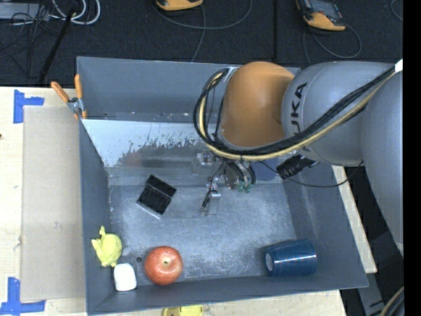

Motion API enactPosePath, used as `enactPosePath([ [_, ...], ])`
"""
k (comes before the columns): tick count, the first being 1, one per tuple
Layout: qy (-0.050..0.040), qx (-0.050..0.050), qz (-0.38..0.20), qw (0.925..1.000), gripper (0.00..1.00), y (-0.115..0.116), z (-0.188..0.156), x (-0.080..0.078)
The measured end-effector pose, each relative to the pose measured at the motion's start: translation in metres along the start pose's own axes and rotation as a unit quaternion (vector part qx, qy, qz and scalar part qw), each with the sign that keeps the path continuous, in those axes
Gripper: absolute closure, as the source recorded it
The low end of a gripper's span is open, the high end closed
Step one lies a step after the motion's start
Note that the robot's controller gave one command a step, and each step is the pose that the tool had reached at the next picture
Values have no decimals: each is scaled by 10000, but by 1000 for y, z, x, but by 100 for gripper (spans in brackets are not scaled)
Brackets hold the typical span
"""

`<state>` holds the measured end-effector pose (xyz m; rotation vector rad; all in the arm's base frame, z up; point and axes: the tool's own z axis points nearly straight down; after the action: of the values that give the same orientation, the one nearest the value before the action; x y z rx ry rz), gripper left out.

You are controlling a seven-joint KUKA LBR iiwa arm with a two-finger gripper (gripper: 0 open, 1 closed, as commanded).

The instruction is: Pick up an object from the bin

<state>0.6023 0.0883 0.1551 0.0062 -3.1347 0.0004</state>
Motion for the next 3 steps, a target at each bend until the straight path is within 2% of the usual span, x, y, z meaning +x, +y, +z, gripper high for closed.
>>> enactPosePath([
  [1, -31, -3, 8, 10000, 0, 0, -5, -1],
  [2, -44, 3, -204, 9998, 0, 49, 22, 1],
  [3, -30, -11, -318, 9995, 0, 80, 33, 3],
])
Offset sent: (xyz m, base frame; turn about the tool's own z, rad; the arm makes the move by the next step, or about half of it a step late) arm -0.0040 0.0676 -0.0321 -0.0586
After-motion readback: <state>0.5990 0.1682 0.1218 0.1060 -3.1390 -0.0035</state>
